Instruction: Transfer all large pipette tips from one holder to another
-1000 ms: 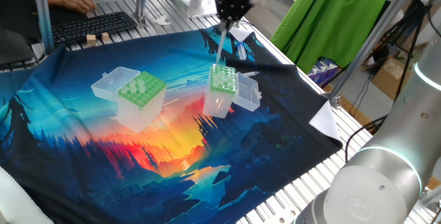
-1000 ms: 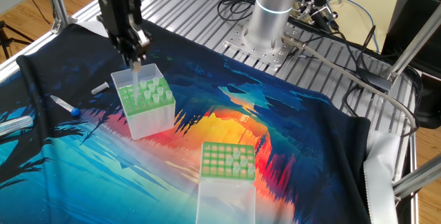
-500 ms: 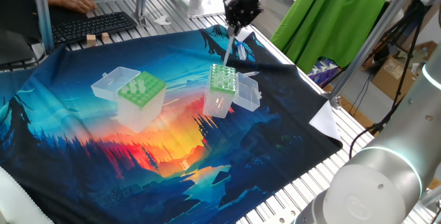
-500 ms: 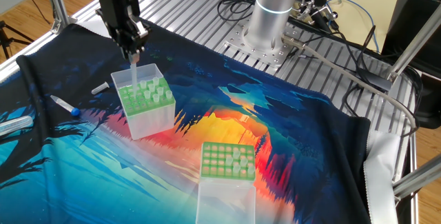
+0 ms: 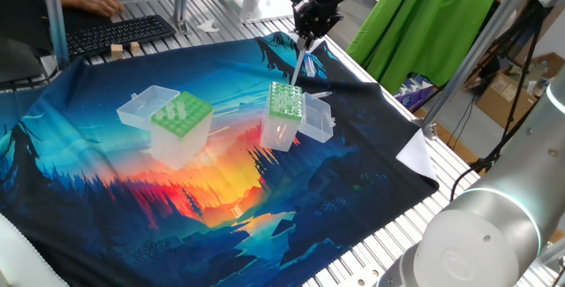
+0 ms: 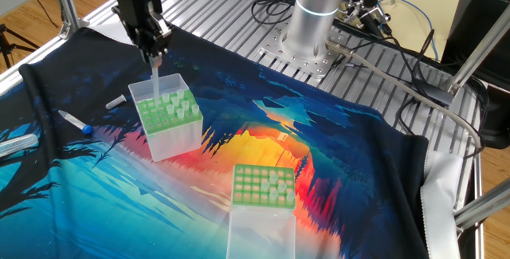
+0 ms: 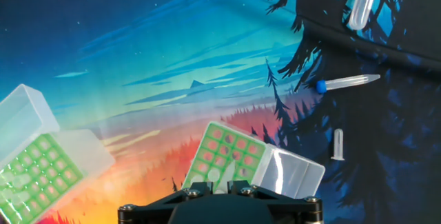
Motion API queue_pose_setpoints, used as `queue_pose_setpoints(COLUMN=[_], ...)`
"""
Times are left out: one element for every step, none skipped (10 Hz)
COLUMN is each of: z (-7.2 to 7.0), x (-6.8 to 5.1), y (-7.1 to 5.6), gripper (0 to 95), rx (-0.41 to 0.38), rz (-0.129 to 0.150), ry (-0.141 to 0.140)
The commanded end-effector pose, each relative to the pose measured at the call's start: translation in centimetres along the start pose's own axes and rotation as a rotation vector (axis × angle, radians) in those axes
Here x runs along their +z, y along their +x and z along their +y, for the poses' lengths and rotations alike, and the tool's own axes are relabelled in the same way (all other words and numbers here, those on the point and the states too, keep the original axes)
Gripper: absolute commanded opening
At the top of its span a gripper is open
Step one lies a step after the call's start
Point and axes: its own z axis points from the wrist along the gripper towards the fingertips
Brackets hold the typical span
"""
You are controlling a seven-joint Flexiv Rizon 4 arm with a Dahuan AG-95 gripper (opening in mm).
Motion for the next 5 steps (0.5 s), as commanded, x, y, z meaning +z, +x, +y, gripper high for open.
queue_pose_setpoints(z=[0.00,0.00,0.01,0.01,0.01], x=[-0.08,-0.20,-0.23,-0.23,-0.24], y=[-0.09,-0.11,-0.12,-0.12,-0.13], gripper=[0.0,0.0,0.0,0.0,0.0], rx=[0.027,0.028,0.032,0.030,0.029], rz=[0.013,0.013,0.016,0.023,0.031], ry=[-0.038,-0.040,-0.039,-0.035,-0.033])
